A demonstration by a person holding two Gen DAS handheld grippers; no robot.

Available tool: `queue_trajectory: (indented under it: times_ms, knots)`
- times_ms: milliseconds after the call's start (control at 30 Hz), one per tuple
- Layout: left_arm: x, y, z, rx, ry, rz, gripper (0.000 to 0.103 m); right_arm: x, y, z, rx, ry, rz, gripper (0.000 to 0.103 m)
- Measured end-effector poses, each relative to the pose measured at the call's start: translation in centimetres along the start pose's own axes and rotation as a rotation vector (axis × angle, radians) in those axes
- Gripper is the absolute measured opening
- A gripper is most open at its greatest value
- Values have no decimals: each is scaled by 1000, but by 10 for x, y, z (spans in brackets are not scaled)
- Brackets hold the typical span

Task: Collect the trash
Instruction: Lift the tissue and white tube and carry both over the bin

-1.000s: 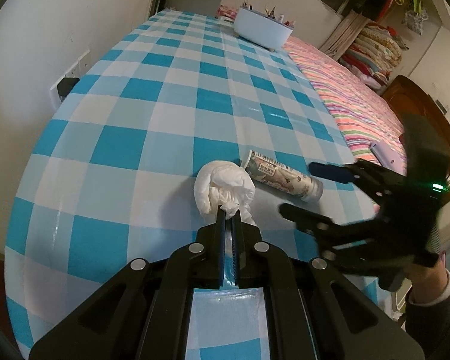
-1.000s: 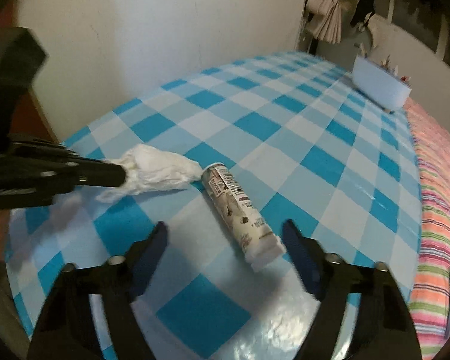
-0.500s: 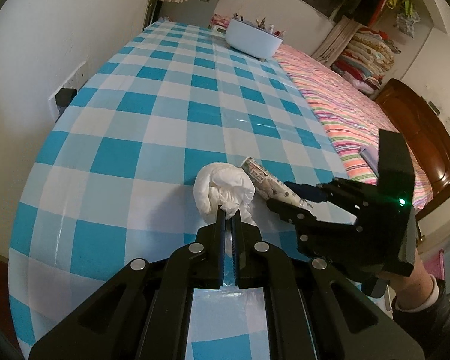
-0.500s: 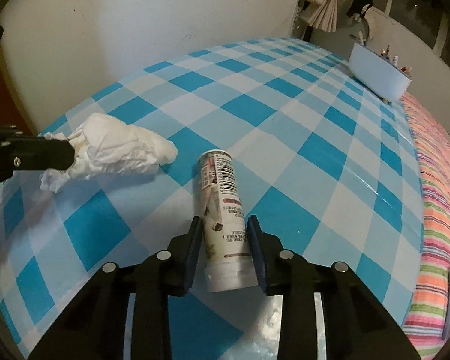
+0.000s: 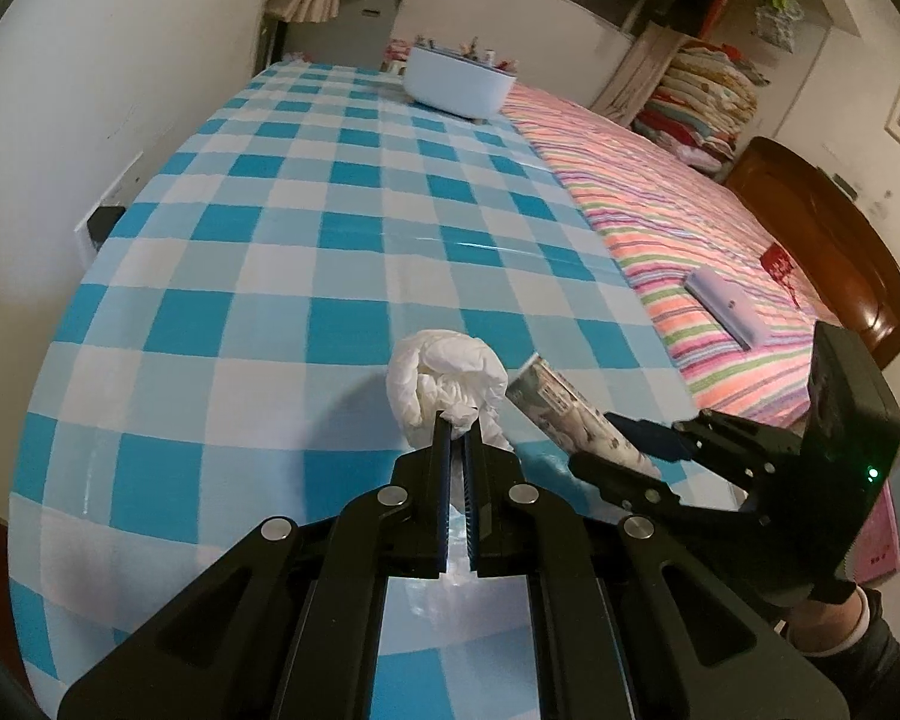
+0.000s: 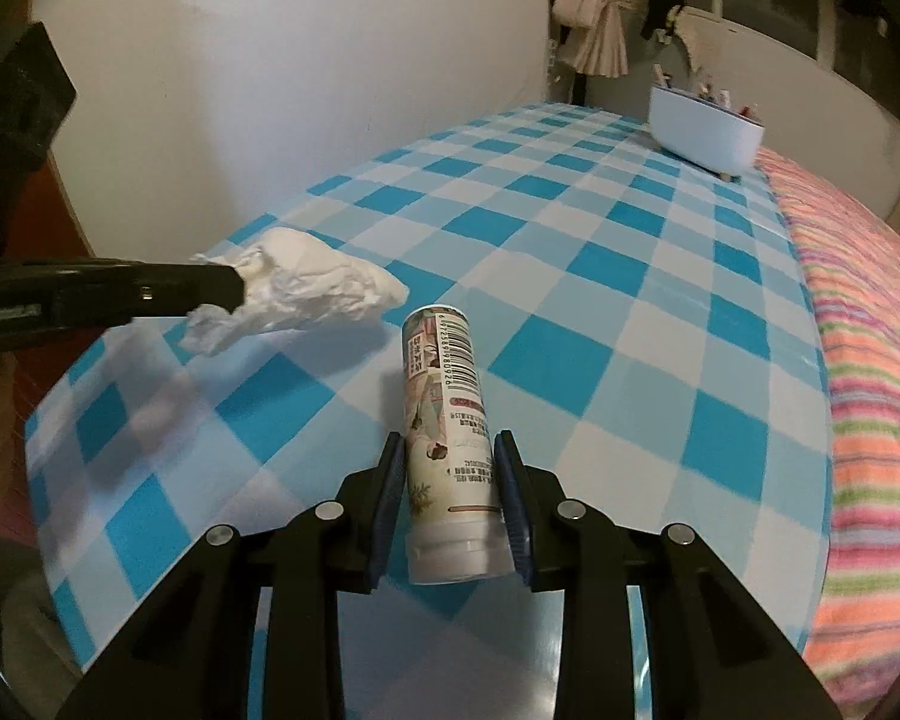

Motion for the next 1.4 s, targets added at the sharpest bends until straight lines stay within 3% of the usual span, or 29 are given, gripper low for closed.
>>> queue_trajectory:
  times_ms: [567, 1400]
  knots:
    - [23, 11, 77, 60, 147, -24, 4, 77, -88, 31, 60, 168, 68, 29]
    - [60, 26, 168, 146, 342, -79, 4, 164, -163, 81, 170, 412, 156, 28]
Point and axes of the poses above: each gripper's, at about its wrist camera, not at the fingertips, and y roughly the way its jaws point, z to its right, x to its underside, the point moved 2 cm from there along y, roughly the way its jaws point, and after that the axes turned 4 degrees about x, right-handed, at the moved point
